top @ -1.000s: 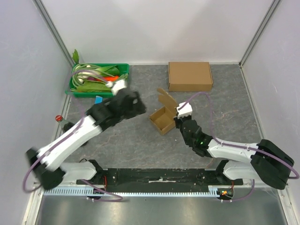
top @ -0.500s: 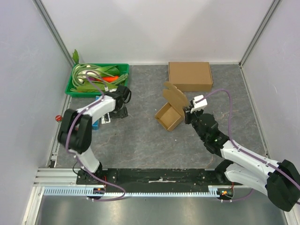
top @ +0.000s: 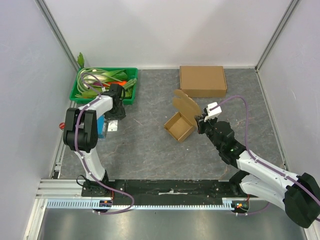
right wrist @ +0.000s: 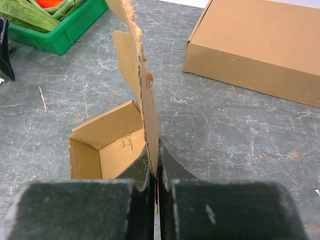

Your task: Fold the paper box

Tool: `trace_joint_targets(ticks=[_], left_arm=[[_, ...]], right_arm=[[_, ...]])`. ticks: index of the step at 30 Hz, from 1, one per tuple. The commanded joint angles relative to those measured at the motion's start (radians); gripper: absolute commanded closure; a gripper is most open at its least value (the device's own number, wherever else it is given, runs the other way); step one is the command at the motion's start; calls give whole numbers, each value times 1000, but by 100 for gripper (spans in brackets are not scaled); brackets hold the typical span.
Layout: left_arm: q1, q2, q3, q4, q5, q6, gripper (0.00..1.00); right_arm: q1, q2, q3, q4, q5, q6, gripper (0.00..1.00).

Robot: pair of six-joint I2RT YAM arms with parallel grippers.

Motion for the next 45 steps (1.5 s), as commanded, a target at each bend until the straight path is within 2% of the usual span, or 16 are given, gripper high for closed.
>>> trace_joint_targets(ticks=[1,4,5,13,15,20,24,25,31,37,39,40,41,42,43,45], left_arm=[[15,40,4,31,50,64,32],[16,22,-36,40,60,55,42],[14,14,-44,40,68,52,55],[-6,-100,-110,48,97,35,83],[-23,-151,-111,48,100,40,97],[-139,-270,-110,38,177,20,98],[-233,-356,-104,63,310,-52,98],[-250,-366,-96,89,388,-72,98],[-426,-282,29,210,614,-251,98],[-492,-160,77,273,677,-285,98],[-497,-144,74,307,708,-273,82],[-498,-144,71,317,746,-270,69],[-498,-149,62,334,766,-246,45],[-495,-185,32,362,775,-230,29],[-494,-213,10,377,766,-204,20],[-483,-340,-89,441,675,-115,16]], right_arm=[[-8,4,-6,51,-31,12,100],[-11,10,-5,56,-40,15,100],[-13,11,-5,57,-40,18,100],[-16,36,8,51,-40,26,100],[-16,48,9,43,-36,27,100],[-24,63,17,40,-57,52,100],[-31,73,17,49,-94,41,100],[-34,76,18,54,-135,29,100],[-56,125,43,92,-237,-37,100],[-60,152,71,105,-295,-92,100],[-68,160,71,103,-301,-108,100],[-71,160,71,106,-304,-112,100],[-74,165,71,106,-307,-117,100],[-82,171,74,105,-315,-121,100],[-83,174,74,106,-319,-131,100],[-97,180,72,108,-326,-135,100]])
